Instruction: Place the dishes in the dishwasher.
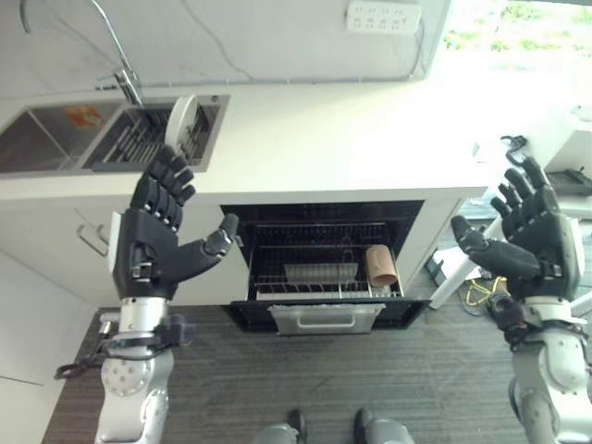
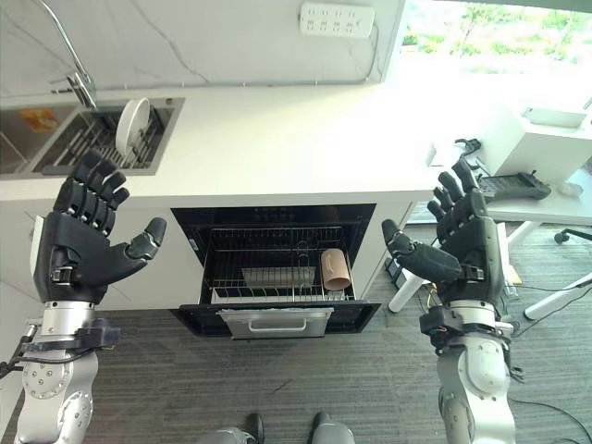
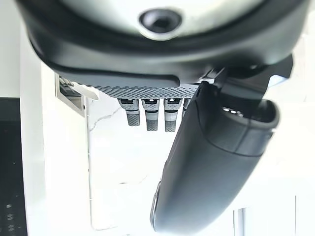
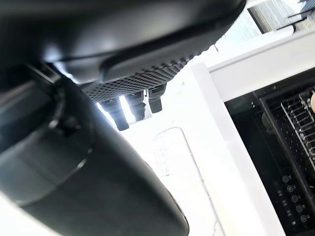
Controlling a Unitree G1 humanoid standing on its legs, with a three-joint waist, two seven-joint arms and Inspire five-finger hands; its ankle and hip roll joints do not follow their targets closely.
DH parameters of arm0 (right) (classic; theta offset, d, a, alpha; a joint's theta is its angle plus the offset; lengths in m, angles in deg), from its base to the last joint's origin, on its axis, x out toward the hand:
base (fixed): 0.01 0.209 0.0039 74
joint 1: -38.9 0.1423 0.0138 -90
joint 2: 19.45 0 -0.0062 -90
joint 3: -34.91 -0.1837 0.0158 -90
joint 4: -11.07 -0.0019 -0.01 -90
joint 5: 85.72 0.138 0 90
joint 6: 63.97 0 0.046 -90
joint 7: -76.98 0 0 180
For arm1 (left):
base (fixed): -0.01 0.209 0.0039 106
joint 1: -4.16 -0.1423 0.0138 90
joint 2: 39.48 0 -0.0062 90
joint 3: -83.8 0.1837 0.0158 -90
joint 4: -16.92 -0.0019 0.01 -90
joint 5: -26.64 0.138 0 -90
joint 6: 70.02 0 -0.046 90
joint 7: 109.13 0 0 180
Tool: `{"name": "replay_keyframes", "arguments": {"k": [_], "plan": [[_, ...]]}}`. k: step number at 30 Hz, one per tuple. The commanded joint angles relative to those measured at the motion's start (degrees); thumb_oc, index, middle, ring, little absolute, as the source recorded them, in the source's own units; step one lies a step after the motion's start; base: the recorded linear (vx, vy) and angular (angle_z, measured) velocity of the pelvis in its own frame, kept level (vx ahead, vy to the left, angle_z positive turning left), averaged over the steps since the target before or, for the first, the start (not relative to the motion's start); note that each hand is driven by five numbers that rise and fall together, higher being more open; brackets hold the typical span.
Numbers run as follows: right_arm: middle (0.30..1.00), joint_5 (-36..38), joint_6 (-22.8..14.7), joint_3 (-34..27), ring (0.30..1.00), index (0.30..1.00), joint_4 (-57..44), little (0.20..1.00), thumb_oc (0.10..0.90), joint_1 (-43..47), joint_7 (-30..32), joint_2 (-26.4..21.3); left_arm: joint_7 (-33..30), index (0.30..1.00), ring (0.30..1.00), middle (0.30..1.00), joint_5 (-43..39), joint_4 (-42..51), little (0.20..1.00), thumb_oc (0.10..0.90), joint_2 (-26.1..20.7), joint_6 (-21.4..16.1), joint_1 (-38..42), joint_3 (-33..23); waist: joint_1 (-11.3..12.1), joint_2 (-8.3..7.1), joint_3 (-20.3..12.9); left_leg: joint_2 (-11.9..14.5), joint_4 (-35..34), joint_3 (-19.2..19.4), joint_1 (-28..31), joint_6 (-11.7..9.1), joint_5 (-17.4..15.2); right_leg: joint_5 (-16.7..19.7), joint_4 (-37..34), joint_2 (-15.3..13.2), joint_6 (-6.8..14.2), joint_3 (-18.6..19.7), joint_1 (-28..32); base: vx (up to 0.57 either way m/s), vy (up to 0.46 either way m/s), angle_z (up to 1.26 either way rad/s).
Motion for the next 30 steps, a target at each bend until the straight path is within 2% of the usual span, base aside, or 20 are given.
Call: {"name": "replay_keyframes", "arguments": {"k": [1,3,6,8,9,11,12,15,16,17,19,20,22,23,24,25,27,28,30], "plan": [[0.900,-2.55,-6.54,-1.93,0.900,0.900,-2.89,0.900,0.800,5.88,-1.91,-3.15,0.45,0.900,0.900,0.900,-1.64,3.78,0.900,0.800,-0.40,-5.22,1.50,-1.64,0.19,-1.24,-1.58,0.65,5.46,2.82,1.90,-0.11,-9.60,-6.76,-1.04,1.51,1.40,0.51,1.96,0.00,-0.064,0.07],[0.900,-3.42,-6.85,-2.66,0.900,0.900,-2.43,0.900,0.800,5.90,-1.06,-4.14,2.43,0.900,0.900,0.900,-3.00,3.53,0.900,0.800,-0.08,-5.75,1.88,-1.58,0.46,-2.58,-0.52,0.74,5.46,6.58,1.84,-0.88,-8.06,-5.96,-1.04,-0.54,1.25,-0.50,2.11,-0.04,-0.012,0.06],[0.900,-3.56,-6.50,-4.22,0.900,0.900,-1.95,0.900,0.800,6.19,0.44,-5.23,5.35,0.900,0.900,0.900,-5.26,3.40,0.900,0.800,0.08,-5.65,1.92,-1.27,-0.05,-2.94,0.35,5.31,5.46,9.25,1.40,-2.30,-6.74,-5.17,-1.04,-2.37,1.56,-2.97,2.30,-0.04,0.186,0.43],[0.900,-2.85,-6.58,-4.75,0.900,0.900,-1.41,0.900,0.800,6.61,0.43,-5.92,5.80,0.900,0.900,0.900,-6.26,3.62,0.900,0.800,-0.05,-5.61,1.53,-1.17,-0.28,-2.04,0.41,8.07,5.46,6.78,0.92,-3.16,-6.33,-5.10,-1.04,-2.45,1.98,-3.05,2.10,0.03,0.397,0.63],[0.900,-2.22,-6.42,-4.98,0.900,0.900,-1.43,0.900,0.800,6.50,-0.29,-6.45,5.25,0.900,0.900,0.900,-6.70,4.03,0.900,0.800,-0.01,-5.76,0.80,-1.38,-0.17,-1.41,0.27,9.50,5.46,3.77,0.28,-4.18,-5.66,-5.37,-1.04,-2.43,2.39,-2.02,2.01,0.08,0.430,0.46],[0.900,-2.63,-5.55,-5.19,0.900,0.900,-1.67,0.900,0.800,6.57,-1.04,-7.46,4.07,0.900,0.900,0.900,-7.36,4.51,0.900,0.800,0.15,-5.49,0.28,-1.59,-0.24,-0.75,0.01,11.63,5.46,0.08,-0.93,-5.44,-5.03,-5.76,-1.04,-2.82,3.04,-0.27,1.97,0.12,0.531,0.15],[0.900,-2.79,-4.68,-5.14,0.900,0.900,-1.92,0.900,0.800,6.92,-0.70,-8.31,3.38,0.900,0.900,0.900,-7.28,4.51,0.900,0.800,0.22,-5.40,0.41,-1.41,-0.39,-0.39,-0.10,12.72,5.46,-0.94,-1.49,-6.08,-4.82,-5.83,-1.04,-3.34,3.51,0.40,1.93,0.11,0.563,-0.16],[0.900,-3.05,-3.57,-5.41,0.900,0.900,-1.85,0.900,0.800,8.26,0.64,-9.44,4.30,0.900,0.900,0.900,-8.10,3.35,0.900,0.800,0.23,-5.37,1.36,-1.24,-0.87,0.16,-0.12,14.17,5.46,-0.39,-1.64,-6.91,-5.21,-4.98,-1.04,-6.41,5.72,0.33,1.62,0.10,0.587,-0.38],[0.900,-4.08,-3.73,-5.84,0.900,0.900,-1.63,0.900,0.800,8.03,1.17,-8.77,5.28,0.900,0.900,0.900,-9.58,2.18,0.900,0.800,-0.10,-4.71,2.08,-1.11,-1.66,0.35,-0.15,13.48,5.46,1.23,-1.31,-6.63,-5.97,-3.68,-1.04,-8.64,7.63,0.45,1.47,0.11,0.617,-0.46],[0.900,-4.59,-3.88,-6.15,0.900,0.900,-1.83,0.900,0.800,7.42,1.56,-8.33,5.62,0.900,0.900,0.900,-11.52,1.99,0.900,0.800,-0.26,-3.74,2.41,-0.99,-1.79,0.17,-0.07,12.51,5.46,1.37,-1.28,-6.16,-6.41,-2.71,-1.04,-9.86,8.41,0.77,1.50,0.12,0.659,-0.35],[0.900,-4.22,-4.27,-6.76,0.900,0.900,-3.08,0.900,0.800,5.50,1.92,-7.18,7.35,0.900,0.900,0.900,-13.92,2.35,0.900,0.800,-0.18,-2.01,3.12,-0.82,-1.94,-0.39,0.07,9.90,5.46,1.85,-1.23,-4.65,-7.50,0.84,-1.04,-12.10,8.77,0.60,1.73,0.08,0.471,-0.07],[0.900,-3.92,-4.91,-6.68,0.900,0.900,-3.33,0.900,0.800,4.64,2.18,-6.11,8.22,0.900,0.900,0.900,-11.65,2.37,0.900,0.800,0.21,-2.30,3.44,-0.29,-1.97,-0.71,0.17,8.22,5.46,2.25,-1.10,-3.58,-8.26,4.58,-1.04,-13.31,8.80,-0.02,1.84,0.06,0.399,0.04],[0.900,-4.10,-5.81,-6.07,0.900,0.900,-3.29,0.900,0.800,4.12,2.21,-4.49,8.80,0.900,0.900,0.900,-9.72,3.06,0.900,0.800,0.15,-2.60,3.75,0.77,-1.44,-0.71,0.46,6.74,5.46,3.06,-0.62,-2.13,-9.18,9.99,-1.04,-14.61,8.85,-3.30,2.31,0.06,0.402,-0.07],[0.900,-4.36,-6.17,-5.67,0.900,0.900,-3.20,0.900,0.800,4.22,1.93,-3.93,9.32,0.900,0.900,0.900,-10.64,3.47,0.900,0.800,0.08,-1.77,3.83,0.97,-1.16,-0.48,0.62,6.66,5.46,3.76,-0.28,-1.63,-9.51,10.97,-1.04,-14.66,8.74,-5.03,2.80,0.04,0.402,-0.16],[0.900,-4.97,-6.46,-4.45,0.900,0.900,-2.82,0.900,0.800,4.93,1.55,-3.14,9.38,0.900,0.900,0.900,-9.82,3.32,0.900,0.800,0.00,-1.68,3.98,1.15,-0.51,0.05,0.68,7.15,5.46,5.67,0.31,-1.08,-10.06,11.32,-1.04,-13.81,8.54,-8.72,4.01,0.02,0.356,-0.17],[0.900,-5.52,-6.48,-3.73,0.900,0.900,-2.47,0.900,0.800,5.49,1.35,-2.86,8.94,0.900,0.900,0.900,-8.90,3.07,0.900,0.800,-0.52,-1.77,4.30,1.45,-0.35,0.51,0.85,7.55,5.46,6.64,0.73,-0.65,-10.29,10.17,-1.04,-11.92,8.16,-9.90,4.86,0.04,0.275,-0.32],[0.900,-5.95,-6.11,-3.78,0.900,0.900,-2.20,0.900,0.800,5.51,2.36,-3.78,8.91,0.900,0.900,0.900,-9.32,2.48,0.900,0.800,-1.74,-1.06,5.34,2.22,-0.94,0.31,0.72,6.53,5.46,5.99,0.69,0.16,-10.65,4.51,-1.04,-6.28,7.07,-7.37,4.74,0.08,0.165,-0.60],[0.900,-5.68,-5.91,-4.48,0.900,0.900,-1.88,0.900,0.800,4.94,3.25,-4.56,9.61,0.900,0.900,0.900,-10.05,2.08,0.900,0.800,-2.04,0.16,6.38,2.95,-1.91,-0.34,0.01,4.51,5.46,3.96,-0.11,1.05,-10.54,0.31,-1.04,-0.91,5.70,-3.16,3.79,0.11,0.132,-0.38],[0.900,-5.16,-6.33,-5.71,0.900,0.900,-1.26,0.900,0.800,4.08,3.57,-5.59,10.19,0.900,0.900,0.900,-10.21,1.82,0.900,0.800,-1.93,0.61,6.69,3.79,-2.49,-1.16,-0.81,2.48,5.46,2.21,-1.06,1.37,-9.94,-1.83,-1.04,3.43,3.87,-0.21,2.48,0.07,0.093,0.69]]}}
